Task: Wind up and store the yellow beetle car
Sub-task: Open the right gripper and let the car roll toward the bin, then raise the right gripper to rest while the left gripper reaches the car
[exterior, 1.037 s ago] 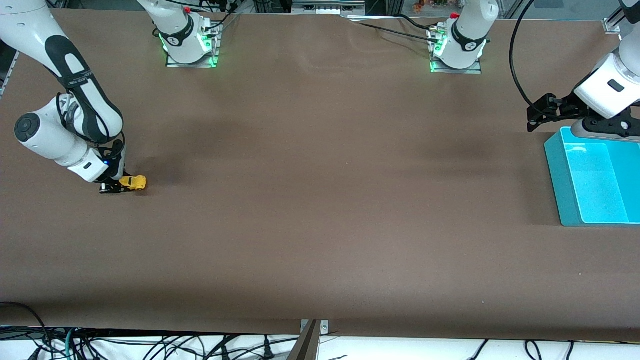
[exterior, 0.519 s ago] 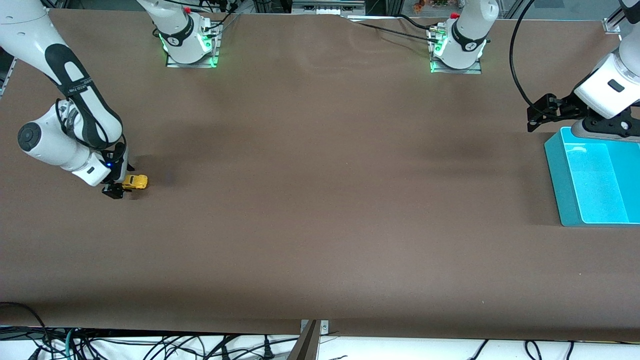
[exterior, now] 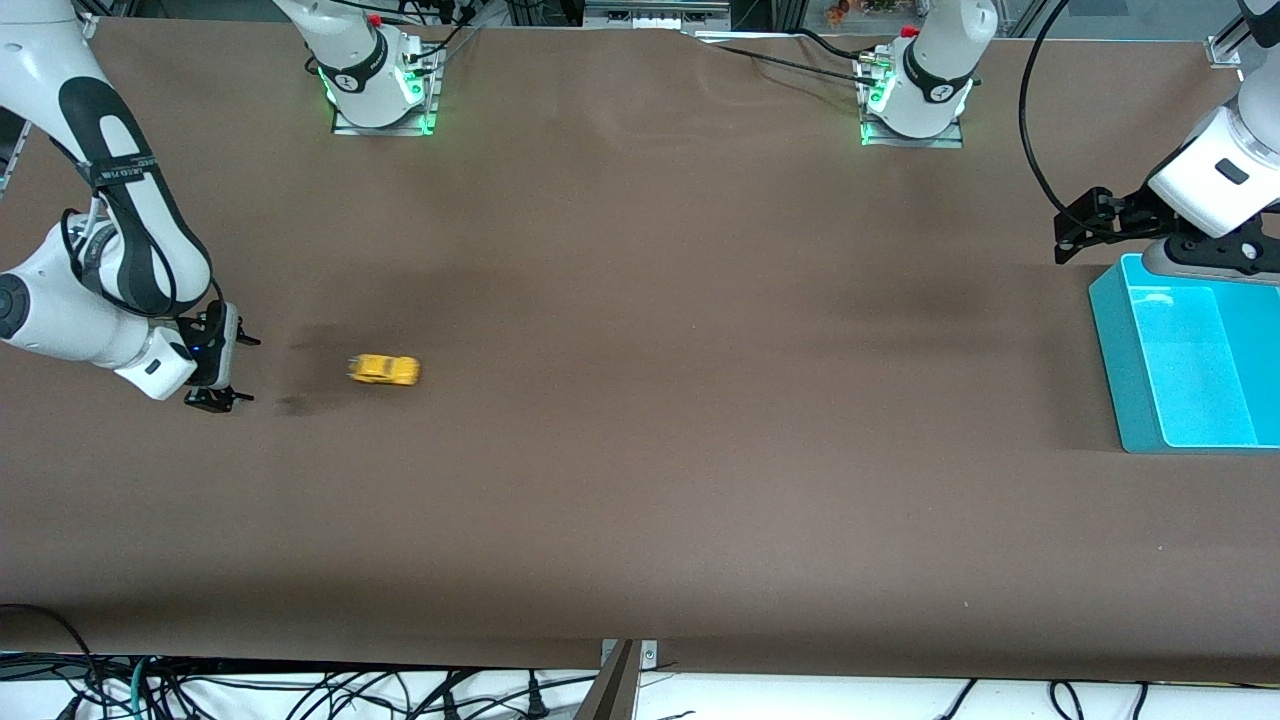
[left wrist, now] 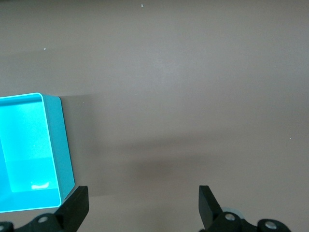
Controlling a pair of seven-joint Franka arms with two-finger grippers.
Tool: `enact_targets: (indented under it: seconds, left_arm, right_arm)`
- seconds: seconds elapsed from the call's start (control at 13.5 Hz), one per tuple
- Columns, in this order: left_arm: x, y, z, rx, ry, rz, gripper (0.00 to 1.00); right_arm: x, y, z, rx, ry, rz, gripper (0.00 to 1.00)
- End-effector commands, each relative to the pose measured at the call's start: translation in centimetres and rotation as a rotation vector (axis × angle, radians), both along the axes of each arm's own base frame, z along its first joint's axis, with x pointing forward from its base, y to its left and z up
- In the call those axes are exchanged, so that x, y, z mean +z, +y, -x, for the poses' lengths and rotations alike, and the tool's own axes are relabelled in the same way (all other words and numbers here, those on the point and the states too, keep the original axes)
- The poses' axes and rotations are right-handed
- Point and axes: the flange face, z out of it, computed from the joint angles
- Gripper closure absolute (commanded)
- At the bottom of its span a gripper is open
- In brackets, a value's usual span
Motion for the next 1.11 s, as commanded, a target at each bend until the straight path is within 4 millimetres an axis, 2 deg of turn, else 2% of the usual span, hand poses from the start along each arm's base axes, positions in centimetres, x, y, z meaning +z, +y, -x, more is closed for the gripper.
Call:
enact_targets:
  seconds: [0.0, 0.15, 0.3, 0.44, 1.04]
  left_arm:
    - [0.6, 0.0, -0.1, -0.020, 0.001, -0.019, 0.00]
    - [0.5, 0.1, -0.1, -0.018, 0.003, -0.019, 0.00]
    - [0.5, 0.1, -0.1, -0.018, 0.004, -0.018, 0.00]
    - [0.5, 0.2, -0.1, -0.012, 0.004, -0.019, 0.00]
    - [0.5, 0.2, 0.0, -0.009, 0.004, -0.018, 0.00]
  right_arm:
    - [6.3, 3.5, 0.0, -0.054, 0.005, 0.040, 0.00]
    - [10.2, 5.7, 0.1, -0.121, 0.014, 0.061, 0.00]
    - [12.8, 7.0, -0.4, -0.121, 0.024, 0.062, 0.00]
    - [14.7, 8.5, -0.8, -0.117, 0.000, 0.064, 0.00]
    - [23.1, 14.1, 0.6, -0.438, -0.084, 0.098, 0.00]
